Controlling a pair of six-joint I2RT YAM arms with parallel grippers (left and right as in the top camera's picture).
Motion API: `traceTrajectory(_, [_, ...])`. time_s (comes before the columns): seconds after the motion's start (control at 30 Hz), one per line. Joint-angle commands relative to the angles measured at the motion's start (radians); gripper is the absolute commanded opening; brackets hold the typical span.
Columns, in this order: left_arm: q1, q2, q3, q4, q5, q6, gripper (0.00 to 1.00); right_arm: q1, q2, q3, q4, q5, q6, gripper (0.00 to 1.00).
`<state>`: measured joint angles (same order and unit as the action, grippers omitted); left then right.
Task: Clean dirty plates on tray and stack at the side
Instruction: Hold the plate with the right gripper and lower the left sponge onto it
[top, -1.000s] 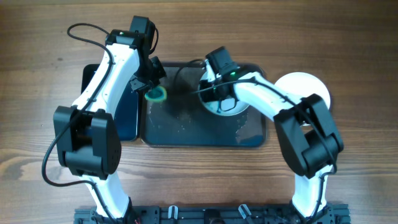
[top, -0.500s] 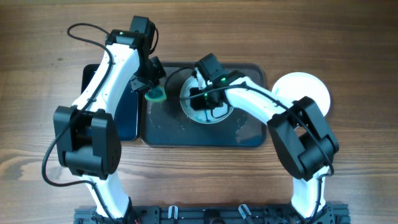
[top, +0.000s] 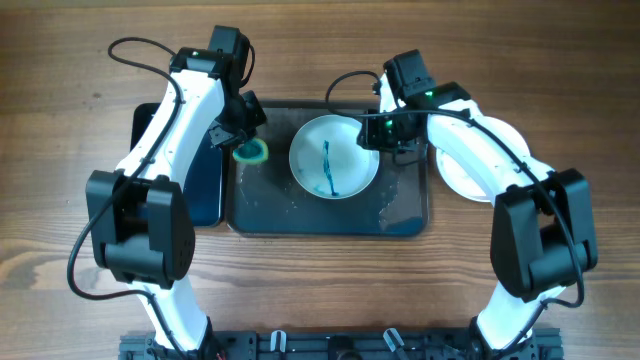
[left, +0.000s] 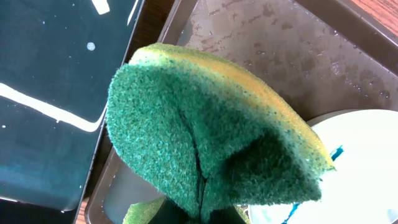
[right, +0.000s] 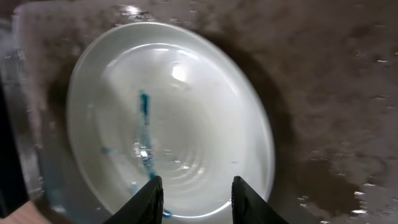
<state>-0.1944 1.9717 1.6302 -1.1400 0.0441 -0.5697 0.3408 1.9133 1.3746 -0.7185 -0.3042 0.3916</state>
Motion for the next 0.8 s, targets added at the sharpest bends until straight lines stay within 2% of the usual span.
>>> traceTrajectory(0.0, [0.0,-0.028,0.016,-0.002,0.007,0.016,0.04,0.005,0.072,0.008,-0.033,0.068,0.014,0.39])
traceTrajectory(0.33, [0.0,-0.027,0.01,-0.005,0.007,0.016,0.04,0.006,0.191,0.007,-0.03,0.07,0.035,0.4])
traceTrajectory(0.4, [0.0,-0.027,0.01,-0.005,0.007,0.016,0.04,0.006,0.193,0.007,-0.029,0.053,0.035,0.36])
traceTrajectory(0.57, [0.0,-0.027,0.01,-0.004,0.007,0.016,0.04,0.006,0.192,0.007,-0.016,0.032,0.027,0.33])
traceTrajectory(0.7, [0.0,-0.027,0.01,-0.004,0.007,0.016,0.04,0.006,0.163,0.029,-0.04,0.005,0.0,0.33])
traceTrajectory(0.77, [0.0,-0.027,0.01,-0.004,0.007,0.016,0.04,0.004,0.134,0.051,-0.066,0.014,-0.026,0.36])
